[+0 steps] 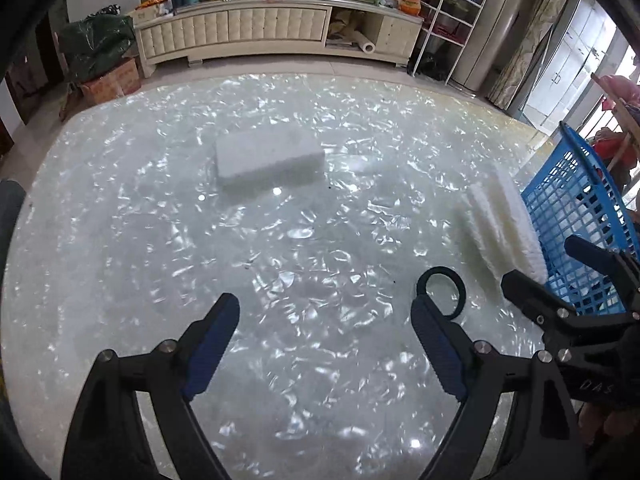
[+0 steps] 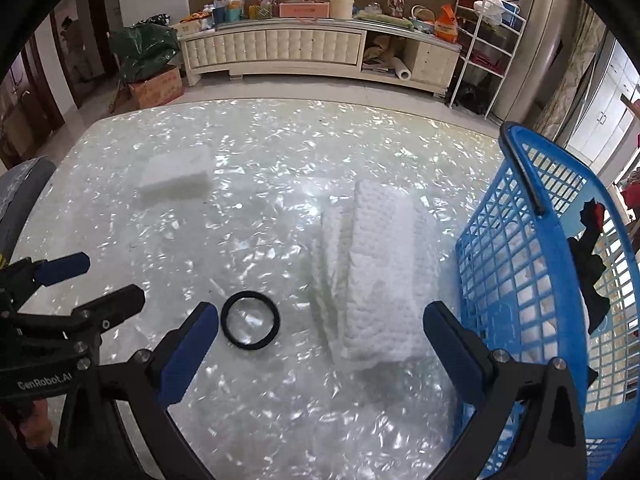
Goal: Organize soft objects
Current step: 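Move both tools back to the table and grasp the white quilted towel with the right gripper, then lift the white towel with the right gripper while the left gripper grasps the black rubber ring, then carry the towel into the basket and open the right gripper while the left gripper carries the ring, then carry the black ring over the basket and open the left gripper onto the towel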
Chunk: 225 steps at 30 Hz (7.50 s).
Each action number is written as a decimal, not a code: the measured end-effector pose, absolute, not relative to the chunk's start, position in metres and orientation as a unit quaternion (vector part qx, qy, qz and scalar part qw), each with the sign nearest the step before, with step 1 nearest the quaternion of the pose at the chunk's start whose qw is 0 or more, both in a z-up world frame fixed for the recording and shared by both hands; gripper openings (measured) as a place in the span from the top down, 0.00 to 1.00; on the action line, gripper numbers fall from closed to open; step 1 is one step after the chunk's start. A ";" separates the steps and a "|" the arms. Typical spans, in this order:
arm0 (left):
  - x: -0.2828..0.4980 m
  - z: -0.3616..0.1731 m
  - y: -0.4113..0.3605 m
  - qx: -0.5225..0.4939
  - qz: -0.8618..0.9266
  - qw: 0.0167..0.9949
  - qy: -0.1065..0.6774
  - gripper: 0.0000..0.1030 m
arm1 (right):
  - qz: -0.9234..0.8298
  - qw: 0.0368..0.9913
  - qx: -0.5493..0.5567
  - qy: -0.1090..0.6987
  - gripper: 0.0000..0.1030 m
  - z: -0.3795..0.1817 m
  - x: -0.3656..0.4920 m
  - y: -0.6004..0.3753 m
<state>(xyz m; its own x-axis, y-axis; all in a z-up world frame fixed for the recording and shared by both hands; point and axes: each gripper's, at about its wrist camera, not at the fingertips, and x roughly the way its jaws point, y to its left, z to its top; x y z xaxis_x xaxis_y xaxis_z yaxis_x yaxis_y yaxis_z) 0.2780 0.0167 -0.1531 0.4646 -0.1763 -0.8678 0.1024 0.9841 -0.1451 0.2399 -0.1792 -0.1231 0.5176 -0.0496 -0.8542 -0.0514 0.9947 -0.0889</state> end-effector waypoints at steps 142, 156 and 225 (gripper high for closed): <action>0.208 -0.056 -0.158 0.024 -0.214 0.869 0.446 0.97 | -0.089 0.904 0.032 0.418 0.84 -0.040 0.130 -0.323; 0.225 -0.085 -0.177 0.042 -0.205 0.854 0.476 0.97 | -0.091 0.888 0.033 0.450 0.82 -0.060 0.140 -0.329; 0.232 -0.087 -0.288 0.087 -0.259 0.837 0.475 0.97 | -0.141 0.903 0.081 0.397 0.01 -0.040 0.069 -0.396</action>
